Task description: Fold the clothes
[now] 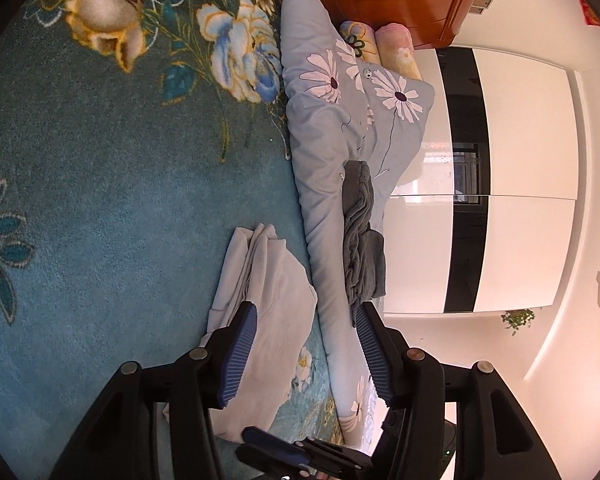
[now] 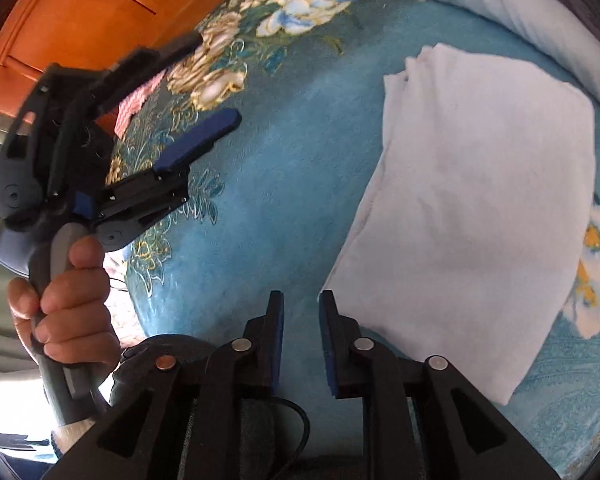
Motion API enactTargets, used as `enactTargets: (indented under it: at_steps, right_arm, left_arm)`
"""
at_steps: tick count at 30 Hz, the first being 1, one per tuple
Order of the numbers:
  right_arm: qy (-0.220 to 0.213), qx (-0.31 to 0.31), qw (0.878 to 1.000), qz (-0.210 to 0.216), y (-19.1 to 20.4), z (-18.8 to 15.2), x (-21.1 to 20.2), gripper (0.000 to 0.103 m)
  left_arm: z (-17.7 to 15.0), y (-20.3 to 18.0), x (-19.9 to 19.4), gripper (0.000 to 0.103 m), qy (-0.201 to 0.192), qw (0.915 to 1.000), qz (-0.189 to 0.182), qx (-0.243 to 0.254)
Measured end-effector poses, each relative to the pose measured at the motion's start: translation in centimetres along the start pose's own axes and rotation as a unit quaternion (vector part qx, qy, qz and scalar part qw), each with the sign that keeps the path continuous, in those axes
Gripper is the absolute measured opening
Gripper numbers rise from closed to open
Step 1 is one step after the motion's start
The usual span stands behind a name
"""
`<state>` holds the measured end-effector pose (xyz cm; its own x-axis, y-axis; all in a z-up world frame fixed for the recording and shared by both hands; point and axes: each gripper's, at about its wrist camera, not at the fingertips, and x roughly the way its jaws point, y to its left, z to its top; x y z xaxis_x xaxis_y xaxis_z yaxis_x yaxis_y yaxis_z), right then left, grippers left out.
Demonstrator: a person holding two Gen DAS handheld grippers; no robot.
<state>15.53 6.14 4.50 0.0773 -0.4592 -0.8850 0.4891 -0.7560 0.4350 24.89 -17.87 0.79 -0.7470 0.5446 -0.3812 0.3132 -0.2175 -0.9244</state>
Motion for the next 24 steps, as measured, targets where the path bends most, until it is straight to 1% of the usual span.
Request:
enactTargets:
  at_steps: [2, 4, 5, 6, 7, 8, 9, 11, 12, 14, 18, 20, 21, 22, 24]
  right_arm:
    - [-0.045, 0.031, 0.998, -0.018, -1.8, -0.3, -2.2, 0.024]
    - [-0.078, 0.096, 0.992, -0.017, -5.1, -0.9, -4.1, 0.026]
    - [-0.084, 0.128, 0.988, -0.02, -7.0, -1.4, -4.8, 0.028]
    - [-0.084, 0.159, 0.983, -0.024, -8.9, -1.9, -5.3, 0.033]
    - [-0.078, 0.184, 0.979, -0.025, -10.7, -2.6, -5.5, 0.042]
    - [-0.068, 0.204, 0.976, -0.019, -12.4, -3.3, -5.4, 0.046]
    - [-0.055, 0.22, 0.974, -0.01, -14.0, -4.1, -5.1, 0.048]
    - [-0.028, 0.251, 0.968, 0.002, -16.8, -5.3, -4.1, 0.048]
    - [-0.017, 0.257, 0.966, 0.009, -17.6, -6.0, -3.5, 0.048]
    - [-0.004, 0.263, 0.964, 0.041, -18.4, -6.9, -2.5, 0.048]
    - [-0.011, 0.26, 0.959, 0.11, -18.9, -6.9, -1.6, 0.048]
    - [-0.001, 0.261, 0.956, 0.13, -18.9, -6.9, -1.0, 0.048]
    - [0.005, 0.26, 0.956, 0.139, -18.9, -6.9, -0.7, 0.046]
    - [0.007, 0.251, 0.957, 0.142, -18.6, -6.7, -0.6, 0.04]
    - [0.014, 0.232, 0.964, 0.131, -18.0, -6.2, -0.3, 0.031]
  left_arm:
    - [0.0, 0.0, -0.1, 0.057, -0.003, 1.0, 0.0, -0.001]
    - [-0.1, 0.0, -0.2, 0.057, -0.006, 1.0, -0.001, 0.0]
    - [-0.1, -0.1, -0.2, 0.057, -0.007, 1.0, -0.001, 0.001]
    - [-0.1, -0.1, -0.2, 0.057, -0.008, 1.0, -0.001, 0.001]
    - [-0.2, -0.1, -0.1, 0.057, -0.007, 1.0, 0.0, 0.001]
    - [-0.2, -0.1, -0.1, 0.058, -0.007, 1.0, 0.001, 0.002]
    - [-0.3, -0.1, 0.0, 0.058, -0.006, 1.0, 0.002, 0.002]
    - [-0.3, -0.1, 0.2, 0.058, -0.005, 1.0, 0.004, 0.002]
    - [-0.4, -0.2, 0.2, 0.058, -0.004, 1.0, 0.005, 0.003]
    - [-0.4, -0.2, 0.4, 0.058, -0.003, 1.0, 0.008, 0.003]
    - [-0.6, -0.2, 0.7, 0.058, 0.0, 0.9999, 0.012, 0.004]
    - [-0.6, -0.2, 0.9, 0.058, 0.001, 0.9999, 0.014, 0.005]
    - [-0.7, -0.2, 1.0, 0.058, 0.002, 0.9999, 0.015, 0.005]
    - [-0.7, -0.2, 1.1, 0.058, 0.003, 0.9998, 0.017, 0.005]
    - [-0.9, -0.3, 1.4, 0.058, 0.006, 0.9997, 0.023, 0.008]
